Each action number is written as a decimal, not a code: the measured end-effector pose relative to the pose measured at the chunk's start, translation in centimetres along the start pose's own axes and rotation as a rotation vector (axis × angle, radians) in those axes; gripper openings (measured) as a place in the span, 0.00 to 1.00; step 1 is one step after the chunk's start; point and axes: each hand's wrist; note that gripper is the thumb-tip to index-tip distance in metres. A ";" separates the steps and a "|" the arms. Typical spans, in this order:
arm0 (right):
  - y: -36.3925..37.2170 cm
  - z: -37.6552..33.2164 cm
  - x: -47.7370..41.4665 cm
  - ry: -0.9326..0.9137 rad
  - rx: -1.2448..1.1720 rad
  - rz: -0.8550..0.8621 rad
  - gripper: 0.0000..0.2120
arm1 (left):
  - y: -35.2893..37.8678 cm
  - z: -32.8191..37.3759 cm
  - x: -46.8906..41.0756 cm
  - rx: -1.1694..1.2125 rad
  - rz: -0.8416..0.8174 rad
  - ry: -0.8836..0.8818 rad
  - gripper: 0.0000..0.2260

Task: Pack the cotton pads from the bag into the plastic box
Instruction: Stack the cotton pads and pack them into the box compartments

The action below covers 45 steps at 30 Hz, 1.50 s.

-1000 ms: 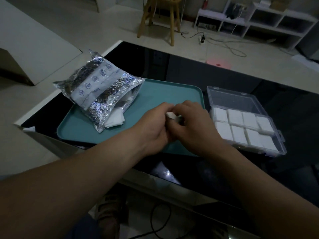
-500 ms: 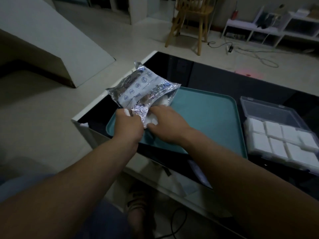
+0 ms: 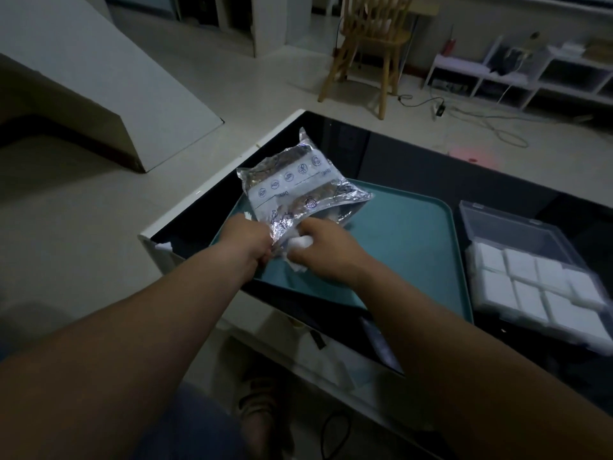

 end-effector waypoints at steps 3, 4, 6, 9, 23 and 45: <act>-1.8 1.7 1.5 0.055 -0.022 0.006 0.11 | 0.2 0.1 -0.4 -0.020 0.003 -0.022 0.07; -2.5 2.3 2.0 0.087 -0.003 0.004 0.12 | 0.2 0.2 -0.2 -0.018 -0.006 -0.030 0.05; -3.5 3.7 2.6 0.127 0.066 0.071 0.12 | 0.3 0.3 -0.3 -0.015 -0.033 -0.034 0.06; -3.7 4.4 2.2 0.089 0.141 0.292 0.15 | 0.5 0.3 -0.5 -0.016 -0.068 -0.040 0.05; -2.6 0.0 -5.1 0.016 0.401 -0.134 0.51 | 0.3 0.7 -0.5 -0.190 -0.207 0.017 0.10; -4.1 1.8 -3.1 -0.136 0.219 0.011 0.17 | 0.1 1.3 -0.8 -0.081 -0.160 -0.068 0.13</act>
Point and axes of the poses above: each hand's wrist, its own x-axis away from the middle knuckle, its own y-axis out of the palm, z = x × y, and after that the axes turned 7 degrees about -x, right-handed
